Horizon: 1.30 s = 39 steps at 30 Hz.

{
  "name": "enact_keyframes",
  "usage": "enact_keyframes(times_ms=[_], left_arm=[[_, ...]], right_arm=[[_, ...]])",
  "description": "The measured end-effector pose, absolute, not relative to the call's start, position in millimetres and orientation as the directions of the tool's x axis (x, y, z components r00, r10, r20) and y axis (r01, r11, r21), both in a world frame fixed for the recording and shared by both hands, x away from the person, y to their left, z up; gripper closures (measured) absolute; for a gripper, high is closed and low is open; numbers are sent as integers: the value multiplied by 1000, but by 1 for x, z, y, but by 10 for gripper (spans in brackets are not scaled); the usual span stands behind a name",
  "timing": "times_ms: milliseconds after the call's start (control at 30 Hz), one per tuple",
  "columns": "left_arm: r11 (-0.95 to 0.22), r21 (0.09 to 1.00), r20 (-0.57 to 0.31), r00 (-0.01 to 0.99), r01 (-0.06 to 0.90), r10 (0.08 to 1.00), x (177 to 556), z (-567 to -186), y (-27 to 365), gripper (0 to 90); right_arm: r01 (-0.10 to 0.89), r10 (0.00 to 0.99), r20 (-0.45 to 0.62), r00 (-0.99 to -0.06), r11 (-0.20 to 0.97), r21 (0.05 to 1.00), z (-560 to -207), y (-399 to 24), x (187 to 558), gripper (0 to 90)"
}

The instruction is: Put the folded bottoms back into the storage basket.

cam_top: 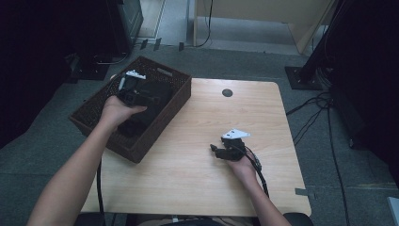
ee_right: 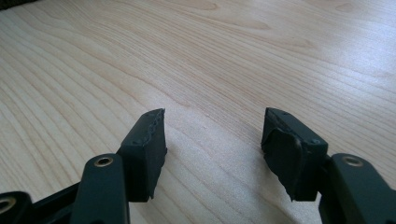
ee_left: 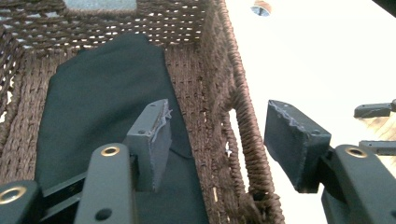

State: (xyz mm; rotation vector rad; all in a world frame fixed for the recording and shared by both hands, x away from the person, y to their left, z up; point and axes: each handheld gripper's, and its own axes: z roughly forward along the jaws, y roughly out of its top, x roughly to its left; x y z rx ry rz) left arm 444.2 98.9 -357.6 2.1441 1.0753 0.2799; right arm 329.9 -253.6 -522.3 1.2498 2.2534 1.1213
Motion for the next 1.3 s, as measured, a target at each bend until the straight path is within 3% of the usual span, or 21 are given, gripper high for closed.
enact_keyframes(times_ms=[667,1300], left_arm=[[-461,635,-123,671,619,731,429,-391,64,546],[-400,581,-181,592,709,785,431,-414,69,771]], right_arm=[[562,823,82,-561,307,768,-522,-253,330,400],[566,825,80,-559,309,765,-522,-253,329,401]])
